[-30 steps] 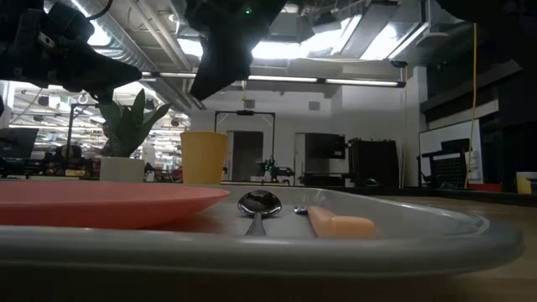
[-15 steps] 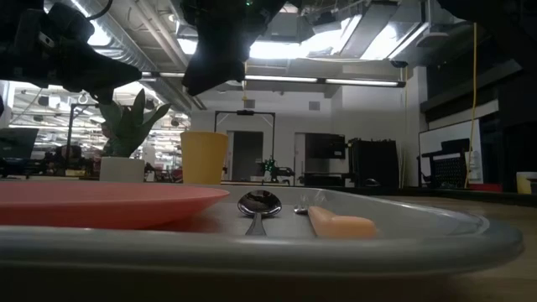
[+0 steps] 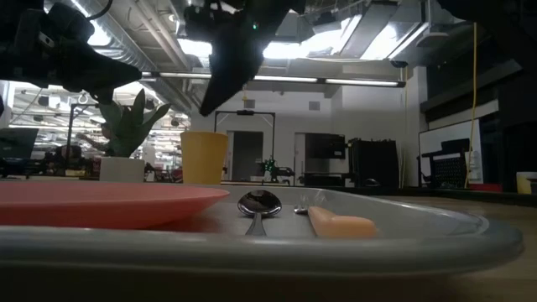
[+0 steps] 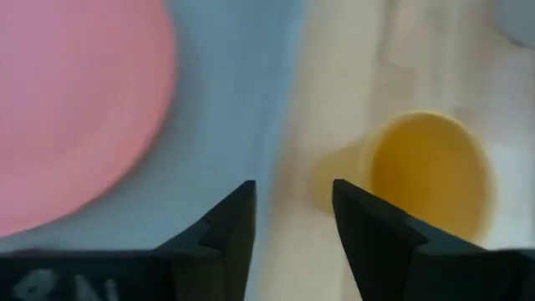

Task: Pick and place plate/cup/fork/spoon on tray
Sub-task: Put the yellow cup to the top right of the pink plate on the grey tray

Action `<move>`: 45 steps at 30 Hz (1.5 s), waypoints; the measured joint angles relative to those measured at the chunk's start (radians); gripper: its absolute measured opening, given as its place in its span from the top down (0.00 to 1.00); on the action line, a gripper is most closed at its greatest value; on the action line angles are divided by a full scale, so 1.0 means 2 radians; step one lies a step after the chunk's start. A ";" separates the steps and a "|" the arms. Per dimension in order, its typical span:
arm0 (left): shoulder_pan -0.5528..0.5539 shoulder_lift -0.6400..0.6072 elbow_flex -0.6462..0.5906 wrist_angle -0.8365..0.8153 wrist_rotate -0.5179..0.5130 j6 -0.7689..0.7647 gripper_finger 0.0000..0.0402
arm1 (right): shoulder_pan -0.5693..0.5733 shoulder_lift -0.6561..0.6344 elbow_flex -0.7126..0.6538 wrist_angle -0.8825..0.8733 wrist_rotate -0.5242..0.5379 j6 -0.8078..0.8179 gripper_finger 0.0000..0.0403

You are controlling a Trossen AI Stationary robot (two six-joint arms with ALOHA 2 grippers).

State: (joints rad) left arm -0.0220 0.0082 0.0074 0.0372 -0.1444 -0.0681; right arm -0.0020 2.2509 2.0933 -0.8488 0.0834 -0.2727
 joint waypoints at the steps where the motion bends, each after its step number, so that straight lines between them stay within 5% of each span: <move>1: 0.000 0.000 0.000 0.000 0.000 0.000 0.90 | 0.000 0.000 0.000 0.003 0.016 -0.001 0.60; 38: 0.000 0.000 0.000 0.000 0.002 0.000 0.90 | -0.048 0.056 0.001 0.063 0.019 -0.058 0.60; 45: 0.000 0.000 0.000 0.000 0.002 0.000 0.90 | -0.041 0.055 0.001 0.057 0.040 -0.031 0.81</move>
State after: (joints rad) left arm -0.0223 0.0082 0.0074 0.0372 -0.1409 -0.0681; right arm -0.0844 2.3600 2.0953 -0.7352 0.1625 -0.3343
